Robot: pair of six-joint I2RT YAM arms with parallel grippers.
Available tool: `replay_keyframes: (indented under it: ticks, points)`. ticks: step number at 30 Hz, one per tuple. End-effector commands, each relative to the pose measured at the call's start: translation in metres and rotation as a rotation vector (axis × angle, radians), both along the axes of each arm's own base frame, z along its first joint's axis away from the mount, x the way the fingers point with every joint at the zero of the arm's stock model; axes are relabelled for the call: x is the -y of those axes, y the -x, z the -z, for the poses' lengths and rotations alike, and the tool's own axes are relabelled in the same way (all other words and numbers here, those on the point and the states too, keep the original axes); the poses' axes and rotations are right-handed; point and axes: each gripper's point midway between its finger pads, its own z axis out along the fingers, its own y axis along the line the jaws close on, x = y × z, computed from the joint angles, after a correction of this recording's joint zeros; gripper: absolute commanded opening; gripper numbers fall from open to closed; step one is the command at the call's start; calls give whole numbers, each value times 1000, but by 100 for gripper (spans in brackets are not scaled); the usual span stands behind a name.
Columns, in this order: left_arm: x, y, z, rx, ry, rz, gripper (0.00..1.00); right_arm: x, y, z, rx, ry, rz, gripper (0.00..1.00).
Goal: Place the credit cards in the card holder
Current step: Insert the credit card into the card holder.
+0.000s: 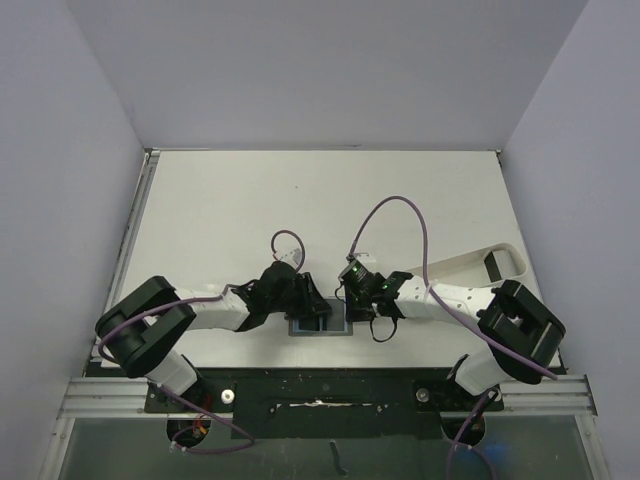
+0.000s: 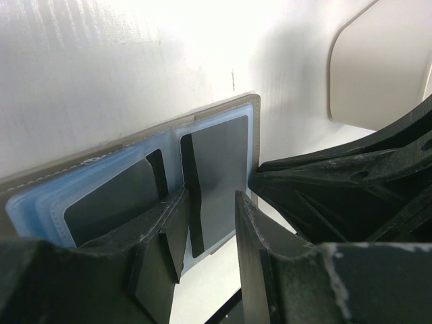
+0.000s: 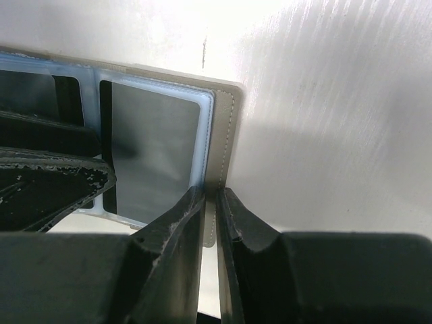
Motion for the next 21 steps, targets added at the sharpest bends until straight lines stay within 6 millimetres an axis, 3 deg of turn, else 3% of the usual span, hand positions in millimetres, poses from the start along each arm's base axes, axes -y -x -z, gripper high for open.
replay_keyframes:
  ticks: [1, 11, 21]
  points:
    - [14, -6, -12, 30, 53, 18, 32, -6, -7, -1, 21, -30, 17, 14]
    - [20, -6, -43, 61, 124, 15, 32, -5, -7, -1, 28, -31, 19, 14]
    - [-24, -14, -53, 120, -55, -46, 39, -5, -7, -3, 32, -34, 13, 14]
